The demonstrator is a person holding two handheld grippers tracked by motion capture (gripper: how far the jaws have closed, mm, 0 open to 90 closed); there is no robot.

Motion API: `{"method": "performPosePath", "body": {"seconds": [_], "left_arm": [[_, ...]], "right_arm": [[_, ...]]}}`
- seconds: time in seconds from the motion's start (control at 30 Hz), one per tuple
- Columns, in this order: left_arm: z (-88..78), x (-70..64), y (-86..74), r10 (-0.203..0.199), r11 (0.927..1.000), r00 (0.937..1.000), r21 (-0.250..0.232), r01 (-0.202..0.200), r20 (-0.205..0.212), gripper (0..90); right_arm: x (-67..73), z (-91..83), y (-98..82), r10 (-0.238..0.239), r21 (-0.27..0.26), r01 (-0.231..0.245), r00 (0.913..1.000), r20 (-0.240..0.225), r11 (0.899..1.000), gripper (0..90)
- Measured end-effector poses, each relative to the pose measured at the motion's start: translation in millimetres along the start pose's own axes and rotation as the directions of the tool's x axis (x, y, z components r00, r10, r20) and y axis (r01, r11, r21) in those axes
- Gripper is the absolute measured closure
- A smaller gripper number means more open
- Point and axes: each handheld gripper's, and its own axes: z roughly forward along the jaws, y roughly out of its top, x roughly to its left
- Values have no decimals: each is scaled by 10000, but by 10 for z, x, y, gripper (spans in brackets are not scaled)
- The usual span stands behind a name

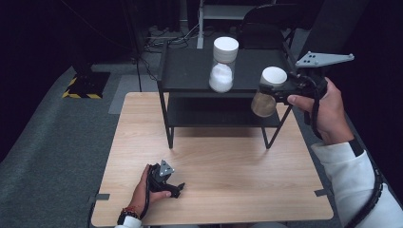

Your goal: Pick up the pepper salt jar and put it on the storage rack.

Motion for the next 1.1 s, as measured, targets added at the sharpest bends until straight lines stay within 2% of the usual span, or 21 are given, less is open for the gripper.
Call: {"method": "performPosePath", "body": {"seconds": [0.1,0.47,0.73,1.1], "left_arm": [[0,0,0,1,10000,10000,1,-1,0,1],[0,1,1,-7,10000,10000,3,7,5,1],[-2,2,4,1,10000,10000,21,-1,10,1],[-2,2,4,-2,10000,10000,21,2,11,1]], "right_arm": [[14,9,46,-98,22,98,9999,60,9999,334],[-37,-7,176,67,-295,-65,10000,48,9995,334],[-119,55,255,323,-517,-314,9994,151,9982,334],[-228,165,287,311,-754,-319,9994,-115,9966,335]]}}
